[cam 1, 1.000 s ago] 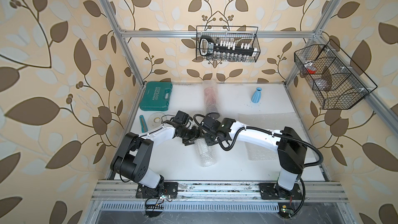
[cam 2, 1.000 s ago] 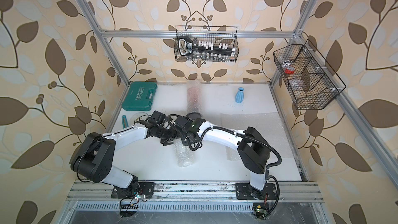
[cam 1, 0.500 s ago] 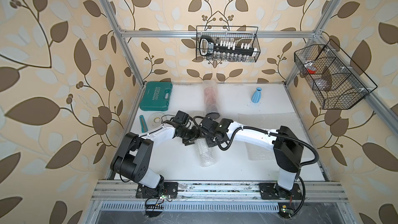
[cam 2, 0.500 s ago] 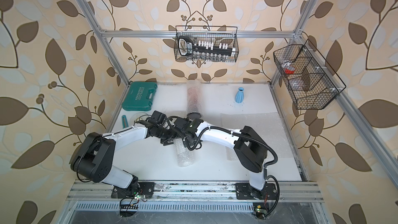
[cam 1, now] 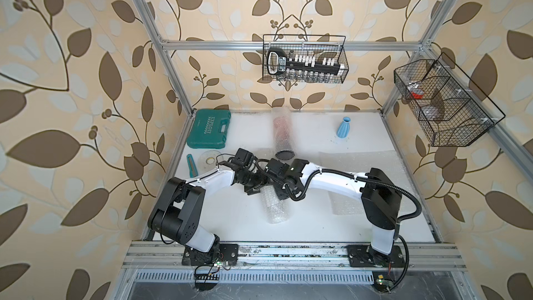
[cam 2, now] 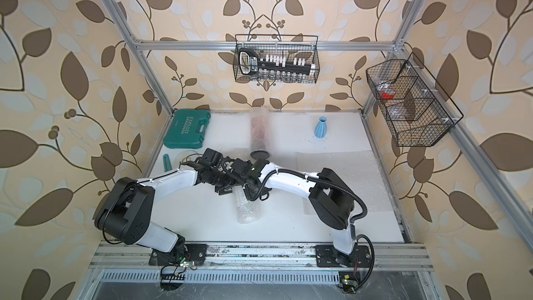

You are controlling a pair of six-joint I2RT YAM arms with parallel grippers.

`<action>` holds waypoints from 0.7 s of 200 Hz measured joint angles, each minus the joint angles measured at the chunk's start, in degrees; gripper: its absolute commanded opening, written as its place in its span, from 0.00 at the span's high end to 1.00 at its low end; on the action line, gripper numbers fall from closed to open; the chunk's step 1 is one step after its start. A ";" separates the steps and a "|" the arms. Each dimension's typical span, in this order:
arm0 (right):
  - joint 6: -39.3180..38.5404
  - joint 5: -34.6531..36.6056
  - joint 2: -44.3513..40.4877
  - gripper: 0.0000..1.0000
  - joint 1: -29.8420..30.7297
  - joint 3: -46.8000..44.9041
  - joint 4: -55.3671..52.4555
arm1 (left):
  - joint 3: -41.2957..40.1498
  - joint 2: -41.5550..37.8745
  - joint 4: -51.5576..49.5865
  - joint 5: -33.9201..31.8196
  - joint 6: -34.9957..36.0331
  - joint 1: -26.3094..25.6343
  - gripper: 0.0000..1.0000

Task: Unwrap the vase from the bubble wrap
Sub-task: Unwrap the bubble wrap at the center of the board.

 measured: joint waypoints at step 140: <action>-13.31 -14.03 -7.50 0.99 -4.07 -13.40 14.23 | 0.00 0.07 -0.11 -0.02 1.64 -0.28 0.18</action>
